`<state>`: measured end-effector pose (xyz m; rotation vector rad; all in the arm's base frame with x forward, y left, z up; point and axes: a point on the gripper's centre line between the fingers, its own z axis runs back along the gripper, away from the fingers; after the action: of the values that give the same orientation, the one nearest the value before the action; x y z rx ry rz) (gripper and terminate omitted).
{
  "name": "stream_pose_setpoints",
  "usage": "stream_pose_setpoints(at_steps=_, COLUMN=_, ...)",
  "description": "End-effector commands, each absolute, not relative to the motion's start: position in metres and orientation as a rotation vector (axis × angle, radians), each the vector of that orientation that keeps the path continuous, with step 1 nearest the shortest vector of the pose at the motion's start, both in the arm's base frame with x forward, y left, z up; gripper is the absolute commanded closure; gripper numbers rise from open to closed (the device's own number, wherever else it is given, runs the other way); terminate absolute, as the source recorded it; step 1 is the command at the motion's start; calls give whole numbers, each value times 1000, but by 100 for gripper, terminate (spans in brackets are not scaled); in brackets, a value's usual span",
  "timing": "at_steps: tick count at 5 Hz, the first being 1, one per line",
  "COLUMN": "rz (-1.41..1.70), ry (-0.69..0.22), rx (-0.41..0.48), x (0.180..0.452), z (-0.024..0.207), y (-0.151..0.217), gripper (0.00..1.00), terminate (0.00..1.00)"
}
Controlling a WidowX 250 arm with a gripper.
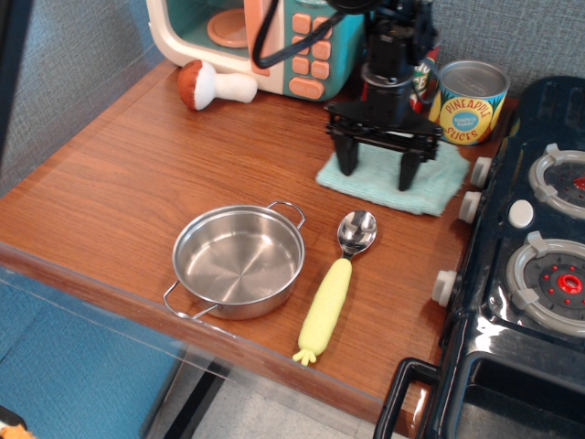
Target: Slide blue towel to the left near the mushroom.
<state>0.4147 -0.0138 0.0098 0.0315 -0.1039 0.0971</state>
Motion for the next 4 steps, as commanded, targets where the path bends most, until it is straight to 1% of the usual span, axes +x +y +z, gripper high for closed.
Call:
stream_pose_setpoints(at_steps=1, rz=180, ry=-104, rx=60, x=398, z=17, y=62, gripper=0, terminate=0)
stream_pose_setpoints(at_steps=2, rz=150, ry=-90, rx=90, x=390, z=13, y=84, gripper=0, terminate=0)
stream_pose_setpoints(at_steps=3, rz=177, ry=-67, rx=86, x=383, z=8, y=108, gripper=0, terminate=0)
stream_pose_setpoints(at_steps=4, rz=202, ry=-71, rx=66, x=377, z=9, y=128, gripper=0, terminate=0)
